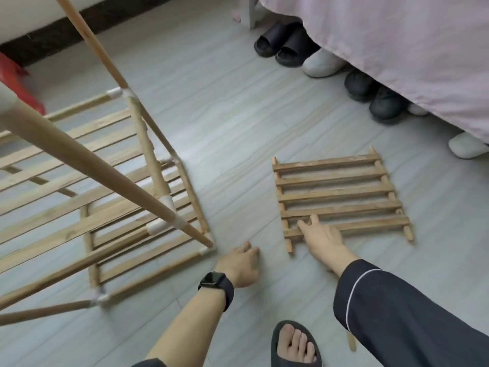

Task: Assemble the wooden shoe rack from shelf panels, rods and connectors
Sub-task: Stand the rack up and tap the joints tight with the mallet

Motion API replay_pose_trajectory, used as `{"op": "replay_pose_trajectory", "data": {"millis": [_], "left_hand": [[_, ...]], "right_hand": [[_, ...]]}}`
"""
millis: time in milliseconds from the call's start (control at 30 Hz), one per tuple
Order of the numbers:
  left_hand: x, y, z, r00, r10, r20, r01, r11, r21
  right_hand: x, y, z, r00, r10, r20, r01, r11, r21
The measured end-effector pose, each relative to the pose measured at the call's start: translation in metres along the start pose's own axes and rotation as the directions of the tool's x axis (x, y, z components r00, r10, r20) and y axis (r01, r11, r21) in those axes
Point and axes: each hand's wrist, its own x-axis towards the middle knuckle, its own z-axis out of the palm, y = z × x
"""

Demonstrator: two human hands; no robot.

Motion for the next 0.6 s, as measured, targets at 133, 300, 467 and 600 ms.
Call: {"op": "replay_pose_trajectory", "data": {"millis": [133,300,467,600], "left_hand": [[-0.01,0.021,-0.049,0.991,-0.009,-0.132,-0.002,0.996,-0.087],[-0.062,0.066,-0.126,0.897,0.107,-0.43,-0.134,0.99,-0.033],[-0.134,0.102,-0.201,0.691,0.199,-0.695,-0.205,0.976,0.076],[-0.195,0.123,-0.241,0.548,0.227,-0.805,-0.318,0.947,0.051]], "right_hand": [[-0.014,0.002,-0.033,0.985,-0.043,-0.17,0.043,0.999,-0.002],[-0.049,0.012,-0.117,0.802,-0.087,-0.59,0.083,0.996,-0.035],[-0.111,0.021,-0.211,0.617,-0.099,-0.781,0.107,0.993,-0.042],[-0.179,0.022,-0.284,0.367,-0.24,-0.899,0.143,0.969,-0.2]]}}
